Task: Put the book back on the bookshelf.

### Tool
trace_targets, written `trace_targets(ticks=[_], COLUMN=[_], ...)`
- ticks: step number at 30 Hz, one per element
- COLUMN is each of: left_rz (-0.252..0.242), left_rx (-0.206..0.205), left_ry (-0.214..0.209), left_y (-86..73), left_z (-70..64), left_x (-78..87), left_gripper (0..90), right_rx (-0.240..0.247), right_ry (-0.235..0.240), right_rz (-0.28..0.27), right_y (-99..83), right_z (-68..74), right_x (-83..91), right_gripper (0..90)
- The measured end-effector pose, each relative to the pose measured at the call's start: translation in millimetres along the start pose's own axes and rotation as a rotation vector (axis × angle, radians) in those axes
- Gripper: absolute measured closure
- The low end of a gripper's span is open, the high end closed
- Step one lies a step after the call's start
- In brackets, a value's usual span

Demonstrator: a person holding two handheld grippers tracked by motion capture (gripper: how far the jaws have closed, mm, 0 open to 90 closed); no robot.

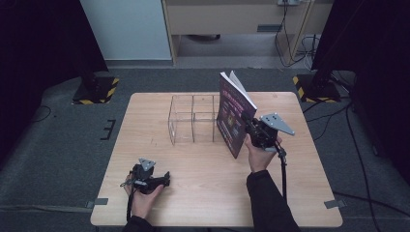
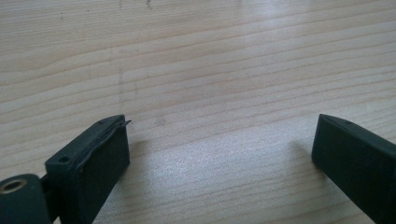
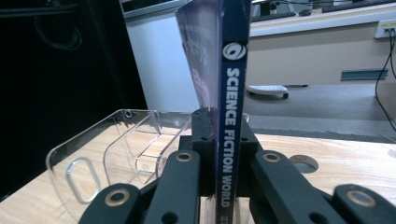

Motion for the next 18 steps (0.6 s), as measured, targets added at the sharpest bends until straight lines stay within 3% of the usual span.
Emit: trace_targets(ticks=[7,18], left_rz=[0.0,0.0], left_rx=[0.0,0.0], left_ry=[0.0,0.0], left_y=[0.0,0.0], left_z=[0.0,0.0], left_x=[0.0,0.0], left_gripper=[3.3,3.3], right_rx=[0.005,-0.005], right_ry=[-0.043,-0.079], right_rz=[-0.005,-0.048], right_y=[-8.7,-11.1], right_z=[-0.5,-1.2], right_x=[-15.2,-22.3], right_gripper=[84.4,84.4])
Point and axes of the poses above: each handheld gripper's, and its own axes: x roughly backward along the jaws, y roughly out of its top, z roughly to its left, the point moved 4 cm from there along -x, roughly forward along the jaws, and after that the axes turned 11 degrees about y, right-handed, at the moved point
